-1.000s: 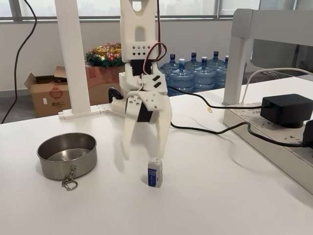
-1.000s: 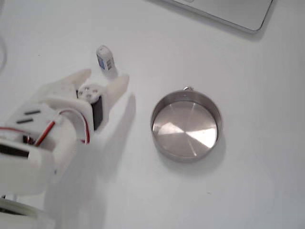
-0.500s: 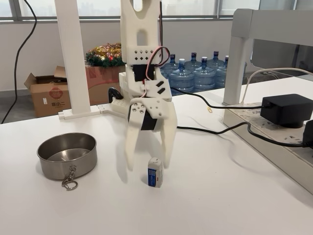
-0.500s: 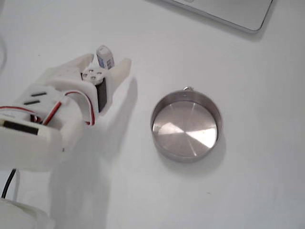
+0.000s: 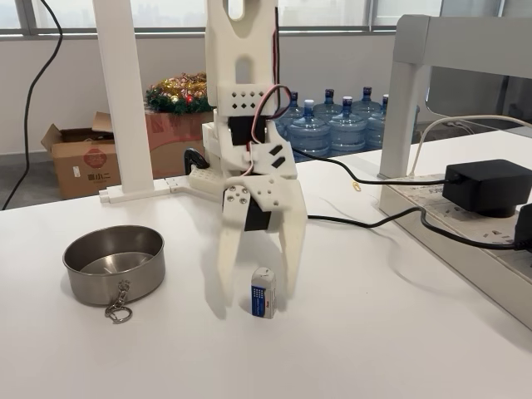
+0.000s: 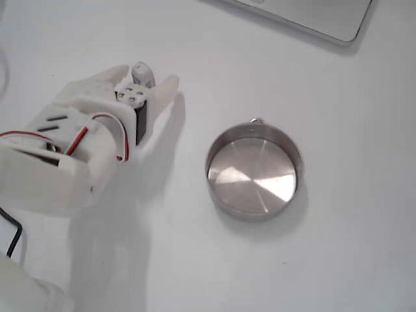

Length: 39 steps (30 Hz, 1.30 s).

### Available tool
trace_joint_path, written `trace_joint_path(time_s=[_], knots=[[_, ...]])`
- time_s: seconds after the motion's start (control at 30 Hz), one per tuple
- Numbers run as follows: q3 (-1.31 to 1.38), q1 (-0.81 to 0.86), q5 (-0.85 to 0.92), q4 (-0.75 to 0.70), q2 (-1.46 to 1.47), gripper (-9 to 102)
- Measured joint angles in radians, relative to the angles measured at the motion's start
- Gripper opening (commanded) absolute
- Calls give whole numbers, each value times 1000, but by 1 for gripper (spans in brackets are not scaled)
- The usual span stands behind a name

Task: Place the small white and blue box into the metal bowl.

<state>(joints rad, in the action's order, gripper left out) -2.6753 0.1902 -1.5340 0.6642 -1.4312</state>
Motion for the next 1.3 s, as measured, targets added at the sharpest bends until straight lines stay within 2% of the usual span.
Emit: trace_joint_path(time_s=[0.23, 0.47, 0.7, 1.1, 1.3], knots=[[29, 3, 0, 0, 17, 25], [31, 21, 0, 0, 17, 9], [34, 40, -3, 0, 35, -1], [34, 67, -5, 2, 37, -4], [-41, 133, 0, 2, -126, -4]])
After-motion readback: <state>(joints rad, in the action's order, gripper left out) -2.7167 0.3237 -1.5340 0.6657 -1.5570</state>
